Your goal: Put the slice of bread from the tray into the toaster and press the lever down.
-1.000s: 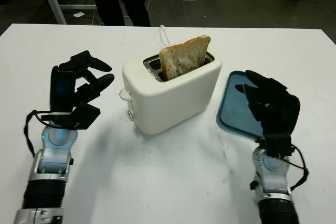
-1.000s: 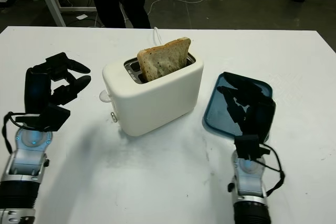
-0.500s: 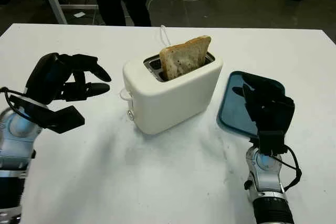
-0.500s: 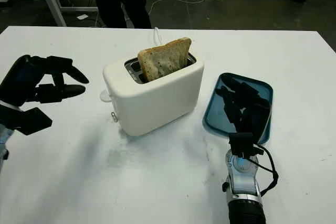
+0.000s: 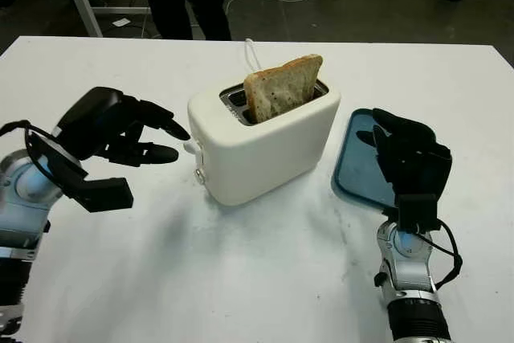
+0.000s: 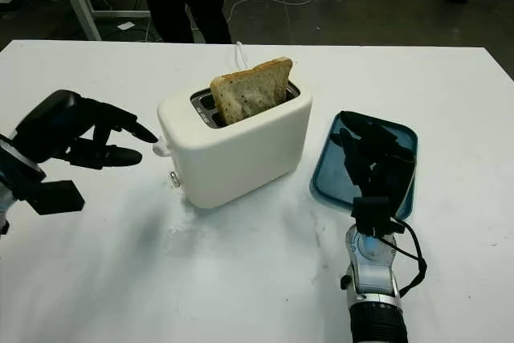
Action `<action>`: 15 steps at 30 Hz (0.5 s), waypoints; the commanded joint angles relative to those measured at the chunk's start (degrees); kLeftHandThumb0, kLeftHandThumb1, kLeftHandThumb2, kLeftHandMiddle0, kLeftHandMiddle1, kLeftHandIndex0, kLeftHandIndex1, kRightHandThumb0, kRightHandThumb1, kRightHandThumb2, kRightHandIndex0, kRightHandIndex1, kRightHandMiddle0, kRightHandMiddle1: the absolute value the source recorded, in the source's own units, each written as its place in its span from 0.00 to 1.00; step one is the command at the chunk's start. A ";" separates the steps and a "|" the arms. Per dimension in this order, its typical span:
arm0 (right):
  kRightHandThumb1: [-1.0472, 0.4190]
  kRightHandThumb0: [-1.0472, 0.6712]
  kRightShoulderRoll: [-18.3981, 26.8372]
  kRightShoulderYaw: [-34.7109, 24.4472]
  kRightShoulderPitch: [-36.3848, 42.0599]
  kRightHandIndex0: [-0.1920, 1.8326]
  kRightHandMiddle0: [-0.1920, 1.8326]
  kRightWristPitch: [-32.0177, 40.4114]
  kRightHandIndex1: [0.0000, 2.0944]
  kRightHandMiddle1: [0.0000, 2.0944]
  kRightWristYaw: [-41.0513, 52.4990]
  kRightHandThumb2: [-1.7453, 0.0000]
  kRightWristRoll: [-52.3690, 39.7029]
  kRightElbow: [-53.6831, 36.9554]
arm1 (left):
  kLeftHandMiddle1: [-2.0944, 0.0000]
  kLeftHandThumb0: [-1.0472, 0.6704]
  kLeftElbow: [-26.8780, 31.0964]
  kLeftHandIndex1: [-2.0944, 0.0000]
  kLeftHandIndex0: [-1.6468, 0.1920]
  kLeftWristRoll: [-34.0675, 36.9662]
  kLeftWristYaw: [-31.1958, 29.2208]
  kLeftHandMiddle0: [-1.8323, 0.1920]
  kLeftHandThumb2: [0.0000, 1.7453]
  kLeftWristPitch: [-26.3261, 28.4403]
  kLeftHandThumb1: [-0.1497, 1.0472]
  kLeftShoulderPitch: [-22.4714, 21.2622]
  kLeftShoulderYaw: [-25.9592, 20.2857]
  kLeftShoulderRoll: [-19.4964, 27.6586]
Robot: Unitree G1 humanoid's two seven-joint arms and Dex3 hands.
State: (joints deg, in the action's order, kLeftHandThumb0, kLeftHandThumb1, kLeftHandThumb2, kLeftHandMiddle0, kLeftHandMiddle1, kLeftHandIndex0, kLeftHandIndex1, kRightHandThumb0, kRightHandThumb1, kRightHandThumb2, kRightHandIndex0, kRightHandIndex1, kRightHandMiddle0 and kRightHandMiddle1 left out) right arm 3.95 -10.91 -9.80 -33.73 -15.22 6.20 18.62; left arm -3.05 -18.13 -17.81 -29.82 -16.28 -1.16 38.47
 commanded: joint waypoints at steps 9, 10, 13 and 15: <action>0.09 0.32 0.70 -1.28 -1.49 0.74 0.70 0.09 0.09 0.00 1.35 0.95 -3.22 1.30 | 0.17 0.09 -4.65 0.92 0.37 -3.45 4.36 0.43 0.29 -5.11 0.89 -0.26 2.13 -0.89; 0.09 0.32 0.76 -1.31 -1.51 0.74 0.70 -0.06 0.09 0.00 1.58 0.95 -3.42 1.40 | 0.17 0.09 -4.78 0.92 0.37 -3.53 4.55 0.43 0.28 -5.23 0.89 -0.28 2.23 -0.88; 0.09 0.32 0.85 -1.36 -1.50 0.75 0.70 -0.17 0.08 0.00 1.94 0.94 -3.63 1.35 | 0.17 0.09 -4.33 0.91 0.38 -3.26 4.12 0.42 0.28 -4.47 0.89 -0.19 2.54 -0.67; 0.09 0.31 0.78 -1.40 -1.34 0.75 0.70 0.44 0.08 0.00 1.93 0.94 -3.61 0.83 | 0.17 0.09 -4.25 0.90 0.38 -3.03 4.04 0.42 0.28 -4.44 0.89 -0.11 2.56 -0.63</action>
State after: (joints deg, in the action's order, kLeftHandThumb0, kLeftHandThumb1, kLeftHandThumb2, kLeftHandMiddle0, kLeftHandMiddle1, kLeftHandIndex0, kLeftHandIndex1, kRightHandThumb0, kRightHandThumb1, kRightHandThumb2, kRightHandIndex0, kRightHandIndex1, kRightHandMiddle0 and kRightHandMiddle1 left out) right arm 4.41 -12.12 -10.79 -33.30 -13.44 3.03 19.67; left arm -7.35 -20.35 -13.39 -34.48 -16.29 0.51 37.95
